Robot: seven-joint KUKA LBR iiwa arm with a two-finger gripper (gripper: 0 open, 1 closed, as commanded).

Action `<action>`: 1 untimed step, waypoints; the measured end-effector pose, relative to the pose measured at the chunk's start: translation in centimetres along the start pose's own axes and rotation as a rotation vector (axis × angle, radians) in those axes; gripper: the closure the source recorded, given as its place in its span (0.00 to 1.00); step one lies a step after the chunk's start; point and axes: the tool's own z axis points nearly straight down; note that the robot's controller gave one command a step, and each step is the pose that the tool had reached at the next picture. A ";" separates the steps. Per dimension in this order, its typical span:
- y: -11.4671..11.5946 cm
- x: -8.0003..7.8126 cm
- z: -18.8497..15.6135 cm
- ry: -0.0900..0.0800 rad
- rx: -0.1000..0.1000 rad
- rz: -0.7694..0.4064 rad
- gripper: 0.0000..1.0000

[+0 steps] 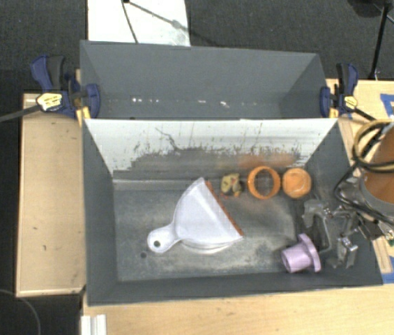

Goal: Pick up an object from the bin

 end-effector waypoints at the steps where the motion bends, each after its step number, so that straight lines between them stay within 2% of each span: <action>1: 1.1 -1.0 -1.4 -0.003 0.002 -0.196 0.00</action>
Offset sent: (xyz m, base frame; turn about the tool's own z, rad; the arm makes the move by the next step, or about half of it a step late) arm -0.0026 0.0157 -0.0672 -0.5160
